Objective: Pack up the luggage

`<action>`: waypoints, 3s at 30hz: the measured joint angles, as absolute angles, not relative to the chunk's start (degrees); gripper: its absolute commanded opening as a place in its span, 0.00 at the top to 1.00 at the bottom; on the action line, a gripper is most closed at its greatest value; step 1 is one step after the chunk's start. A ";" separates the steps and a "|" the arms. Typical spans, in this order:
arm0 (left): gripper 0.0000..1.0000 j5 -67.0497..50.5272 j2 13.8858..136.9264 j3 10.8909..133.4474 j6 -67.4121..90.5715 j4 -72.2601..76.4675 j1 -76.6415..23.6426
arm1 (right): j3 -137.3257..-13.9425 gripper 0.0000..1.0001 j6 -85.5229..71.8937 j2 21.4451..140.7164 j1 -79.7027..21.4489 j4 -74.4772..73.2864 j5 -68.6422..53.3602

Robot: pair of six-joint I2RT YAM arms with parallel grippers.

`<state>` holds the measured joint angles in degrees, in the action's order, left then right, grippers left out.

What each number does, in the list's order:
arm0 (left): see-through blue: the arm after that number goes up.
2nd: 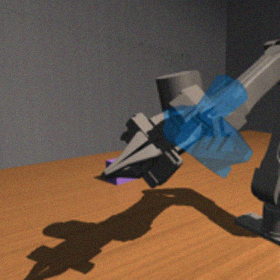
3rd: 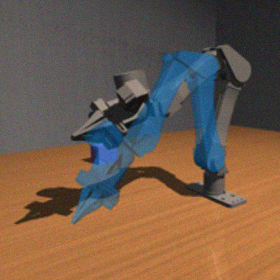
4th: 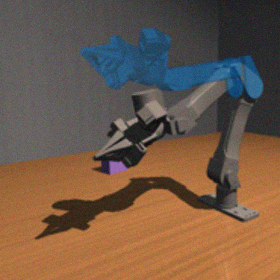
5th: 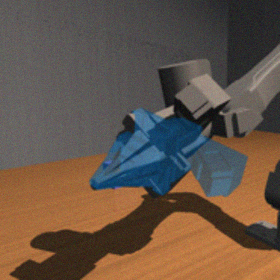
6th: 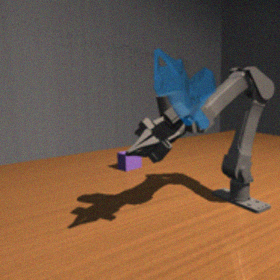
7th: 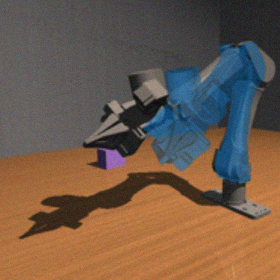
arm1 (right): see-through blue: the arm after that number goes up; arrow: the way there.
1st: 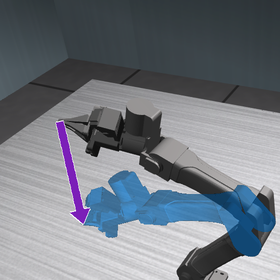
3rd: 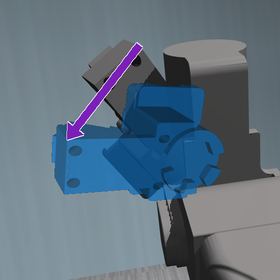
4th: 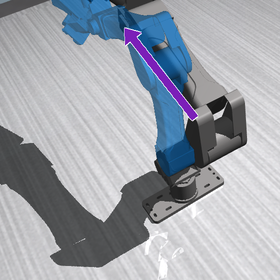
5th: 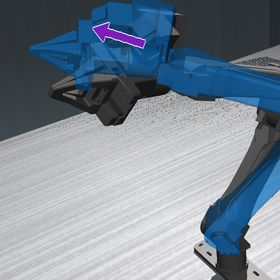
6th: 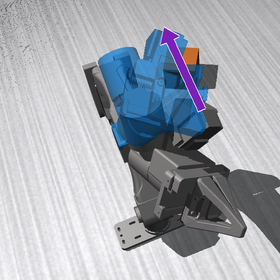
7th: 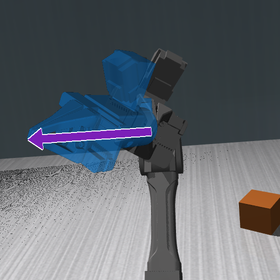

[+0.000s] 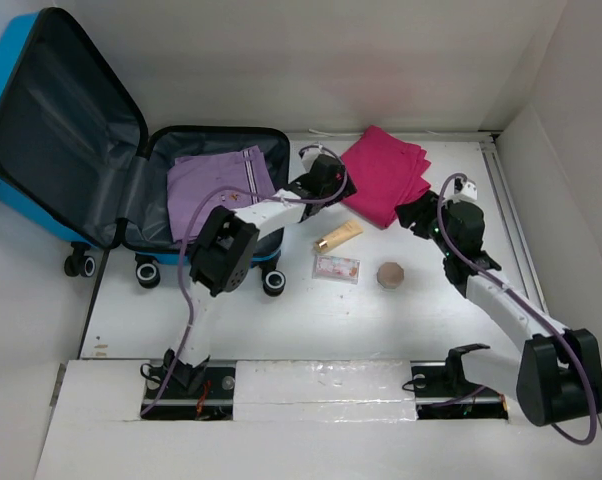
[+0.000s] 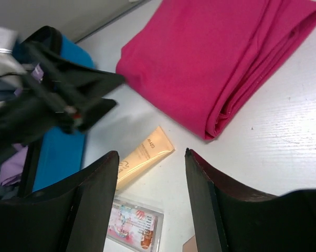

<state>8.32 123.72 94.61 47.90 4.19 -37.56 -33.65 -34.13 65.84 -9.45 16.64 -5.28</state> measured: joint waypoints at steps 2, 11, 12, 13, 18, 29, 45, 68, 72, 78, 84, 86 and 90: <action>0.30 8.19 127.46 97.01 49.19 2.44 -38.13 | -33.65 0.41 -33.36 64.03 -9.87 16.21 -5.19; 0.34 8.80 133.73 102.39 55.55 0.14 -39.90 | -33.58 0.41 -31.70 59.99 -10.83 14.02 -4.64; 0.35 9.10 134.47 103.04 56.58 0.64 -39.90 | -33.56 0.41 -31.68 59.75 -11.35 13.74 -4.38; 0.35 8.99 135.06 103.92 57.14 0.78 -39.90 | -33.52 0.41 -31.66 59.57 -11.70 13.43 -3.95; 0.41 9.10 137.51 107.11 60.77 1.06 -39.83 | -33.06 0.42 -31.57 56.40 -14.31 11.99 -2.66; 1.00 10.00 140.75 109.75 62.02 2.17 -38.61 | -33.95 0.42 -30.30 46.52 -18.31 6.26 -1.58; 1.00 0.34 140.25 126.48 38.15 -6.44 -33.63 | -38.44 0.42 -27.83 41.17 -20.62 2.66 0.03; 1.00 -15.84 100.12 75.50 30.52 -1.30 10.13 | -36.67 0.42 -26.79 51.44 -24.82 4.73 1.32; 1.00 -11.57 102.89 75.48 29.34 -2.85 10.87 | -35.22 0.42 -26.74 53.10 -25.26 4.69 1.80; 0.86 -3.38 103.68 76.42 29.87 -7.20 10.07 | -33.67 0.42 -26.52 53.47 -26.06 4.58 3.75; 0.64 4.93 101.82 77.17 30.72 -9.41 10.55 | -33.06 0.37 -26.30 56.90 -26.35 4.36 6.09; 0.49 6.61 100.18 77.17 31.18 -10.04 10.81 | -33.08 0.34 -25.80 59.55 -26.52 4.34 6.24; 0.46 5.87 95.37 77.10 32.75 -9.96 10.92 | -34.57 0.18 -25.19 67.64 -28.69 3.55 6.76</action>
<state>5.87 95.37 77.10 32.75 -9.96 10.92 -34.57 -25.19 67.64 -28.69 3.55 6.76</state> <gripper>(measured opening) 0.535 0.753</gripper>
